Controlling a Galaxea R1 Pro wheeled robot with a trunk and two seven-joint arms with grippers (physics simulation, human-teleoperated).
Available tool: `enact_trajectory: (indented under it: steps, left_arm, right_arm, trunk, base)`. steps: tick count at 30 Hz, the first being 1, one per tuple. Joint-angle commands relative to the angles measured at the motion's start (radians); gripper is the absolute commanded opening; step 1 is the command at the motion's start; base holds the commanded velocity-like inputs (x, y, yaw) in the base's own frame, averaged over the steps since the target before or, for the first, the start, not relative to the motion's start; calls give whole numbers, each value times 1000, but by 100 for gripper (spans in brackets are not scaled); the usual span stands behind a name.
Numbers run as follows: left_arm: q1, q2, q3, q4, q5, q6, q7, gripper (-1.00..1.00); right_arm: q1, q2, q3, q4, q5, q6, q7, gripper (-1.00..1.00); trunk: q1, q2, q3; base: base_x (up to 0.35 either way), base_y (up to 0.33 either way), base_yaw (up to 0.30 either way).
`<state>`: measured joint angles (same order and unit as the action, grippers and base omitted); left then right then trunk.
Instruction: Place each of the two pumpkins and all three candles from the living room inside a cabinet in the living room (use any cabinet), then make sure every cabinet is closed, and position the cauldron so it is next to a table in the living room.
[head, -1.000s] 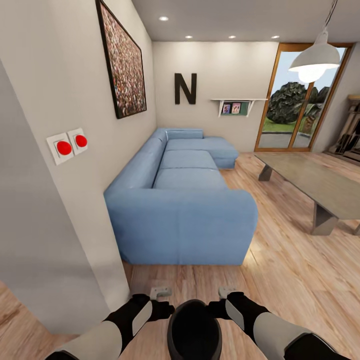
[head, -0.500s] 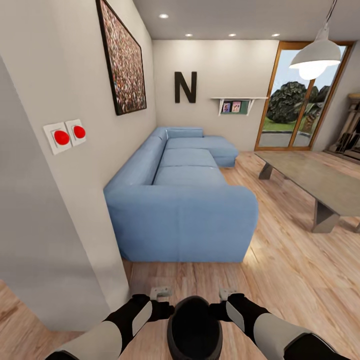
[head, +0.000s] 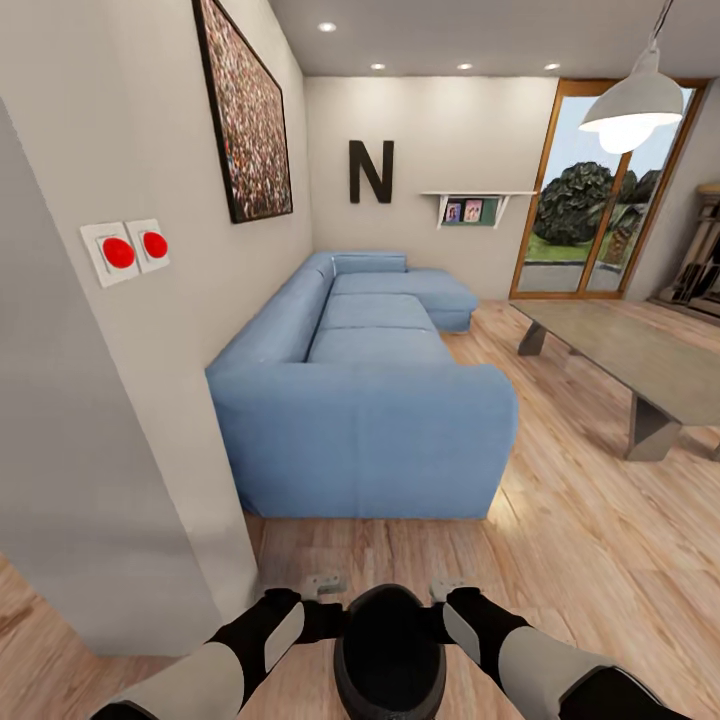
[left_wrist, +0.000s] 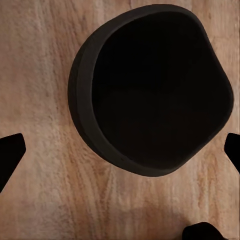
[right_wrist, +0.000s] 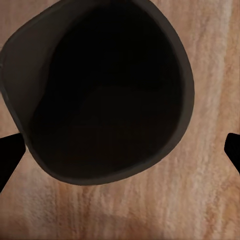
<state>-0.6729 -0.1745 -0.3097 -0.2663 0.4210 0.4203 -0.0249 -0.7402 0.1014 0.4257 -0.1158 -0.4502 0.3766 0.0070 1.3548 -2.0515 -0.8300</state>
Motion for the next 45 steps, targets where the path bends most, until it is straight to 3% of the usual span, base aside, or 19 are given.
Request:
enact_trajectory:
  steps: [1,3,7,10,22,36,45]
  left_arm:
    - [-1,0,0,-1,-5,4,-13,100]
    - [-1,0,0,-1,-36,3,-39,100]
    - [-1,0,1,0,-136,4,-58,100]
    - [-1,0,1,1,-159,5,-61,100]
    - [-1,0,1,1,-166,3,-57,100]
    - [-1,0,1,1,-166,2,-55,100]
    - [-1,0,1,1,-166,1,-55,100]
  right_arm:
    - [-1,1,8,0,-7,4,1,100]
    - [-1,5,8,0,-7,4,1,100]
    - [-1,7,8,0,-7,4,1,100]
    - [-1,7,8,0,-7,4,1,100]
    - [-1,8,7,0,-9,2,1,100]
    - [-1,8,4,12,-12,1,-1,100]
    - [-1,8,-28,17,-12,1,-1,100]
  trunk:
    - [4,-8,-4]
    - [11,-22,-10]
    - [27,-50,-23]
    - [38,-71,-32]
    - [84,-155,-70]
    - [84,-155,-70]
    - [84,-155,-70]
  base:
    - [0,0,0]
    - [0,0,0]
    - [0,0,0]
    - [0,0,0]
    - [0,0,0]
    - [0,0,0]
    - [136,-18,0]
